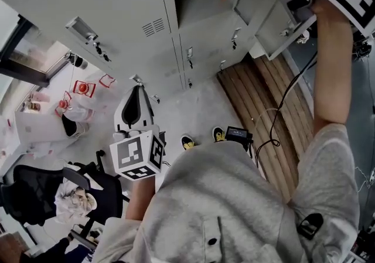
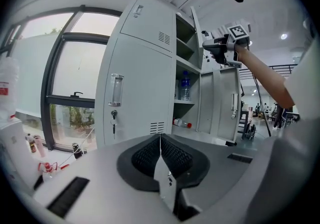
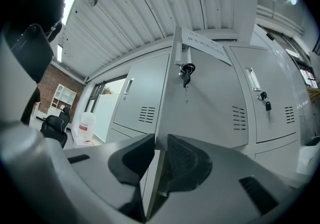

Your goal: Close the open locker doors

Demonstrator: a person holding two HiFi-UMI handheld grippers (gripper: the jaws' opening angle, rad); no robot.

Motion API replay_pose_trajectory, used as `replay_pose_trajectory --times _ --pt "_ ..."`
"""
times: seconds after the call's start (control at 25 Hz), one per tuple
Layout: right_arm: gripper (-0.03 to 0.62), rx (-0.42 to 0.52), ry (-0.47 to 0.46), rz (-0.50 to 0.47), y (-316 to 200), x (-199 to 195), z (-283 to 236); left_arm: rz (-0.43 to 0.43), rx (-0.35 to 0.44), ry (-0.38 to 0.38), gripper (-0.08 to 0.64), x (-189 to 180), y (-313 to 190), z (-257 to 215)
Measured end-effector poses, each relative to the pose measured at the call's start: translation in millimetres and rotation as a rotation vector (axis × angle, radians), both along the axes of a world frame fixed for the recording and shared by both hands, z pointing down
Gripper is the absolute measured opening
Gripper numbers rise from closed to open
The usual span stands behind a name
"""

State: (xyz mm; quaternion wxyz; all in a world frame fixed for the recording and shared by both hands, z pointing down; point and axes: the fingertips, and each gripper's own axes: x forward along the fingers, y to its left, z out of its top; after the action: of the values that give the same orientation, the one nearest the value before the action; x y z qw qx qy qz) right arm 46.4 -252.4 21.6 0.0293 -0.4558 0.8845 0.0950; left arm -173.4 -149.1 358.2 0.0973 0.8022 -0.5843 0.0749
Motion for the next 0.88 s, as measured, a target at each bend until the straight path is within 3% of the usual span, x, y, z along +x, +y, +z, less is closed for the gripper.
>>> replay_pose_trajectory --times 0.4,0.68,0.88 --pt "0.087 0.010 -0.006 0.001 -34.9 -37.4 -1.0 -0.073 0.022 0.001 0.011 -56.4 -7.7 -0.5" --pt "0.072 0.017 0.000 0.096 -79.8 -34.4 4.8 -0.105 0.016 0.002 0.011 -74.3 -14.4 1.7" --pt "0.067 -0.022 -0.018 0.100 -108.6 -39.4 12.2 -0.112 0.026 0.004 0.011 -72.1 -21.4 -3.5"
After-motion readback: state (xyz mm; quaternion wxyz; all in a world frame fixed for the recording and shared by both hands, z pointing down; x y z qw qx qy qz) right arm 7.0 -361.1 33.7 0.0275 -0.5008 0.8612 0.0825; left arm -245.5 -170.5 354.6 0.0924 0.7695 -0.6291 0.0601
